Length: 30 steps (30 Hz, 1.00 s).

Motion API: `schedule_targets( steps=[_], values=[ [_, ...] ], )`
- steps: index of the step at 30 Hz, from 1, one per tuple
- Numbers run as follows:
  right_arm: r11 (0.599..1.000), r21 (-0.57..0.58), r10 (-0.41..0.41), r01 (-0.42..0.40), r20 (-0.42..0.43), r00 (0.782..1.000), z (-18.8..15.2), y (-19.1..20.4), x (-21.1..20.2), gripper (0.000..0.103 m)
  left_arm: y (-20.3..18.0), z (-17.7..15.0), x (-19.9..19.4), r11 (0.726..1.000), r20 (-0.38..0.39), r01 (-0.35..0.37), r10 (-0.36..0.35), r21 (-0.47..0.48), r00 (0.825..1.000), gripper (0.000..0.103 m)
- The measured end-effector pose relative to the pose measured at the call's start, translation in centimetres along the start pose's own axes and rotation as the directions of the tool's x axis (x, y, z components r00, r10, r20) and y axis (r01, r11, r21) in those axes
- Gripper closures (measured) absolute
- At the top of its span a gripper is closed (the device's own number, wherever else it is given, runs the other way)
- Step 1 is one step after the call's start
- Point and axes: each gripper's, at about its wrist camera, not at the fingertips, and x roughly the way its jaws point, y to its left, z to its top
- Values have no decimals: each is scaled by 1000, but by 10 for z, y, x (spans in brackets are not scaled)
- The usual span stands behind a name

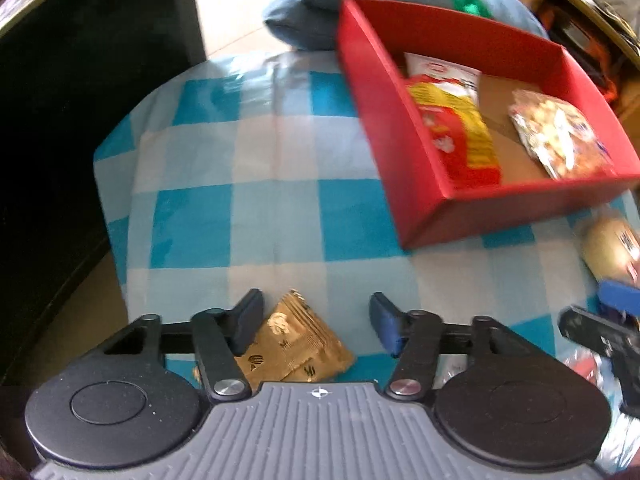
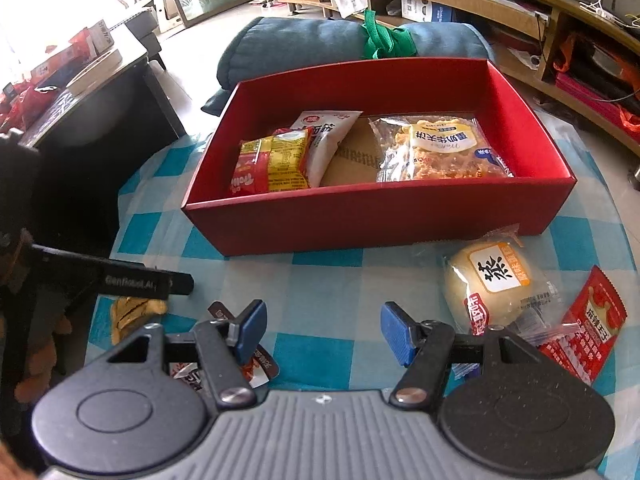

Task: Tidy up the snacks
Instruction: 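Move both tools down toward the remaining snacks on the checked cloth, then grasp the gold wafer packet with the left tool while the right tool grasps the white fruit pouch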

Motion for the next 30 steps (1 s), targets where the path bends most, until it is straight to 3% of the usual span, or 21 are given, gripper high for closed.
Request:
schedule_targets(
  steps=[2,5,8,11,15,16,18,20,27,30],
  values=[
    [1000,-8,-4,4,-4,1000,-1,2,0,41,-1,-2,-2,999,2,0,0,32,1000,38],
    [1000,-9,-8,8,-15,1000,-7,5,-2,41,2,-7,-7,995,10,-14,13,95,1000,25],
    [1000,21,16,-15,-47,999,-17,9,-4,41,2,-10,-13,982,7,-9,8,189,1000,23],
    [999,34,36,-34,-72,997,-24,19,-2,41,0,-14,-17,954,-22,35,-30,296,999,21],
    [999,41,34,-30,-84,996,-26,31,5,41,-3,-26,-4,913,-61,26,-1,407,998,23],
    [998,53,34,-29,-88,996,-26,33,7,41,1,-27,-4,917,-54,39,-19,398,998,24],
    [995,91,49,-40,-99,994,-25,33,13,41,10,-26,-9,926,-62,74,-55,369,997,44],
    [988,140,75,-59,-111,991,-25,34,19,41,16,-29,-12,935,-64,82,-64,346,996,52],
    [956,290,85,-53,-99,991,-33,44,32,36,14,-38,-17,943,-40,63,-52,326,998,56],
    [954,295,84,-51,-100,991,-29,57,37,35,15,-37,-16,952,-45,64,-53,300,998,55]
  ],
)
